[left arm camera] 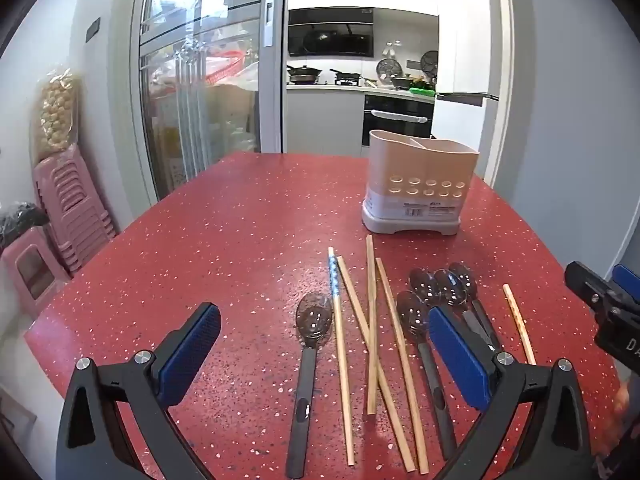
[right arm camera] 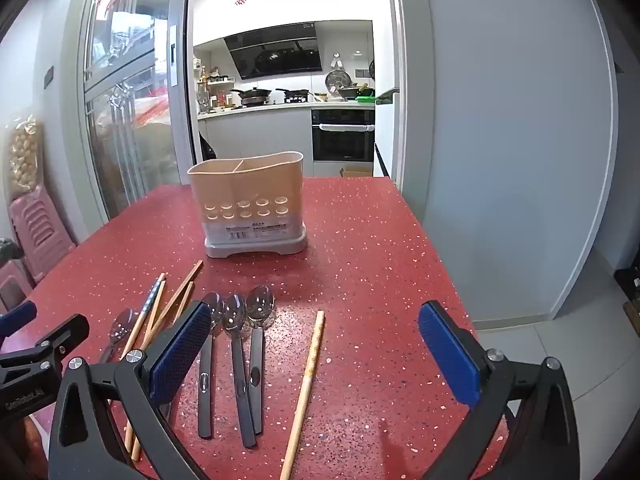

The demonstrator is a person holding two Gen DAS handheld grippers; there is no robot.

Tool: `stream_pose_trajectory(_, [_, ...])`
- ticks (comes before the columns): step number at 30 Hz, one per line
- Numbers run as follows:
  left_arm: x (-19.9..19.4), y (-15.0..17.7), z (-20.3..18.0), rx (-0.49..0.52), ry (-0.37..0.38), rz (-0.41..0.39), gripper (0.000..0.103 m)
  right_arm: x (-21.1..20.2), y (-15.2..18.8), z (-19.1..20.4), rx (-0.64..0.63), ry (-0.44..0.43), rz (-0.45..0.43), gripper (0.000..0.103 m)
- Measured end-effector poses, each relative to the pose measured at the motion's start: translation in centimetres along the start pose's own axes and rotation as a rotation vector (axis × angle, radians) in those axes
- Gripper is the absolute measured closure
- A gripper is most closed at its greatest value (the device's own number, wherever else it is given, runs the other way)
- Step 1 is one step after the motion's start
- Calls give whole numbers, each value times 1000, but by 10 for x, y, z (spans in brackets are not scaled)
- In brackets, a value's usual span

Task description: Organize utensils

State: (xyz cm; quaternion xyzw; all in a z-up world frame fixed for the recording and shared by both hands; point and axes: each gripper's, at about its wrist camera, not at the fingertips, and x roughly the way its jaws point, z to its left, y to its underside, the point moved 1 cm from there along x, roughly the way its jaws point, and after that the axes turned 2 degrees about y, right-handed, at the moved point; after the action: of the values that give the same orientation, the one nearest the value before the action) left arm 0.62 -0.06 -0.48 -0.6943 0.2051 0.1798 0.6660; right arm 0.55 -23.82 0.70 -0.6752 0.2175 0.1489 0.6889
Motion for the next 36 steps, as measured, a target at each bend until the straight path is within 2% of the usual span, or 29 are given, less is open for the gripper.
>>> stream_pose_trajectory(5, [-6, 3, 2, -6, 24, 7, 0, -2, -2, 1, -2, -7, -10, 0])
stream_pose_trajectory(6, [-2, -5, 4, -10, 8, 22, 0, -2, -3, 1, -1, -9, -10, 0])
stream_pose_trajectory(13, [-1, 0, 4, -2, 1, 33, 0, -3, -2, 0, 14, -20, -24, 0])
stream_pose_trajectory(36, [-5, -1, 3, 7, -8, 10, 0, -8, -3, 1, 6, -20, -24, 0])
